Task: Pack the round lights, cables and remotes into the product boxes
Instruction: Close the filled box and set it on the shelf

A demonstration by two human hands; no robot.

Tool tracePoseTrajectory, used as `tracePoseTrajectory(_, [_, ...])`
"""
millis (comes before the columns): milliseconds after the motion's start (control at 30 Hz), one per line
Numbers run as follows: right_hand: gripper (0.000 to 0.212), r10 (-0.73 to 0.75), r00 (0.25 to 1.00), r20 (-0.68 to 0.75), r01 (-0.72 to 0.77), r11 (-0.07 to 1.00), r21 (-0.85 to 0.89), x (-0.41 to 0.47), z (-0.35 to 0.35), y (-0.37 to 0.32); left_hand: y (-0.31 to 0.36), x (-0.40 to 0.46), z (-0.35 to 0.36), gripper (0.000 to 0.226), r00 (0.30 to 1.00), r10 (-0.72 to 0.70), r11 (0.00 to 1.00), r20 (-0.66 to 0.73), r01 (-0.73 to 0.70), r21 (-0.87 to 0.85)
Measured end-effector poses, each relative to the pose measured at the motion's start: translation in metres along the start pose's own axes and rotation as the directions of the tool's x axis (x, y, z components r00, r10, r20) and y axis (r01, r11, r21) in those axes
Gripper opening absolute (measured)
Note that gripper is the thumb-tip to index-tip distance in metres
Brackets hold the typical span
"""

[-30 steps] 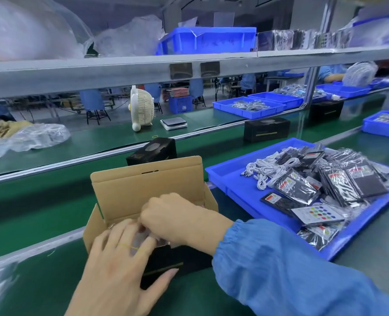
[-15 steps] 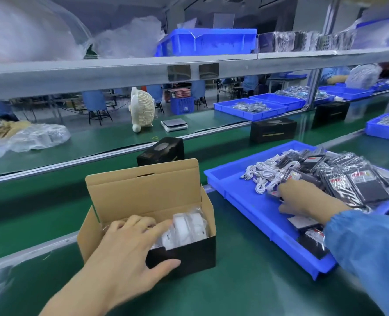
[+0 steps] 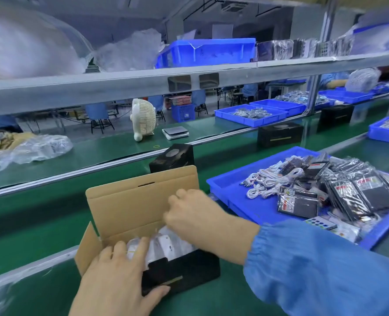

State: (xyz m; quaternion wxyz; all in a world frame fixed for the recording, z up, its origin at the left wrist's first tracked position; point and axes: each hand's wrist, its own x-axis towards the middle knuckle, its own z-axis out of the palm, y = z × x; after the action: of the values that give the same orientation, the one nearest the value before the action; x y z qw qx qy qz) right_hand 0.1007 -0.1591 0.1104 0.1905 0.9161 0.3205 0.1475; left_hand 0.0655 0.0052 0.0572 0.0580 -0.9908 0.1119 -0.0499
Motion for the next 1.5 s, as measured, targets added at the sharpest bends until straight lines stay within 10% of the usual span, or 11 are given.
tracePoseTrajectory(133, [0.022, 0.017, 0.996, 0.082, -0.011, 0.998, -0.063, -0.001, 0.015, -0.018, 0.0, -0.004, -0.006, 0.113, 0.993, 0.018, 0.999, 0.116, -0.022, 0.03])
tracePoseTrajectory(233, [0.017, 0.093, 0.991, 0.1, -0.099, 0.993, 0.057, 0.004, 0.021, -0.01, 0.006, -0.008, 0.017, 0.093, 0.979, 0.027, 1.0, -0.2, -0.024, 0.015])
tracePoseTrajectory(400, [0.019, -0.07, 0.984, 0.161, 0.058, 0.995, 0.081, 0.007, 0.019, 0.006, 0.022, -0.022, 0.01, 0.072, 0.984, -0.029, 0.995, -0.176, 0.012, -0.098])
tracePoseTrajectory(500, [0.013, -0.012, 0.943, -0.333, 0.059, 0.989, 0.133, 0.006, 0.013, 0.063, 0.023, -0.019, 0.012, 0.089, 0.974, -0.03, 0.997, -0.225, 0.013, -0.076])
tracePoseTrajectory(567, [0.013, 0.38, 0.651, -0.657, -0.099, 0.901, 0.422, -0.004, 0.036, 0.121, 0.028, -0.016, 0.019, 0.096, 0.973, -0.032, 0.998, -0.228, 0.019, -0.057])
tracePoseTrajectory(633, [0.027, 0.607, 0.741, -0.287, -0.446, 0.765, 0.464, -0.02, 0.081, 0.168, 0.033, -0.012, 0.025, 0.091, 0.978, -0.034, 0.998, -0.206, 0.023, -0.058])
tracePoseTrajectory(733, [0.048, 0.38, 0.81, 0.447, -0.504, 0.841, 0.199, -0.04, 0.155, 0.19, 0.035, -0.008, 0.031, 0.066, 0.98, -0.041, 0.999, -0.192, 0.036, -0.03])
tracePoseTrajectory(1133, [0.031, 0.18, 0.743, 0.644, -0.214, 0.976, -0.026, -0.068, 0.147, 0.187, 0.039, -0.013, 0.027, 0.088, 0.977, -0.064, 0.993, -0.204, 0.042, -0.107])
tracePoseTrajectory(1300, [0.028, 0.152, 0.861, 0.485, -0.096, 0.986, -0.139, -0.084, 0.124, 0.186, 0.039, -0.017, 0.028, 0.087, 0.978, -0.064, 0.992, -0.197, 0.041, -0.119])
tracePoseTrajectory(1400, [0.035, 0.335, 0.942, -0.007, -0.324, 0.917, 0.235, -0.091, 0.087, 0.178, 0.039, -0.018, 0.032, 0.087, 0.974, -0.062, 0.995, -0.22, 0.042, -0.096])
tracePoseTrajectory(1500, [0.015, 0.392, 0.712, -0.583, 0.076, 0.782, 0.619, -0.082, 0.028, 0.139, 0.04, -0.015, 0.031, 0.087, 0.965, -0.066, 0.994, -0.253, 0.041, -0.105])
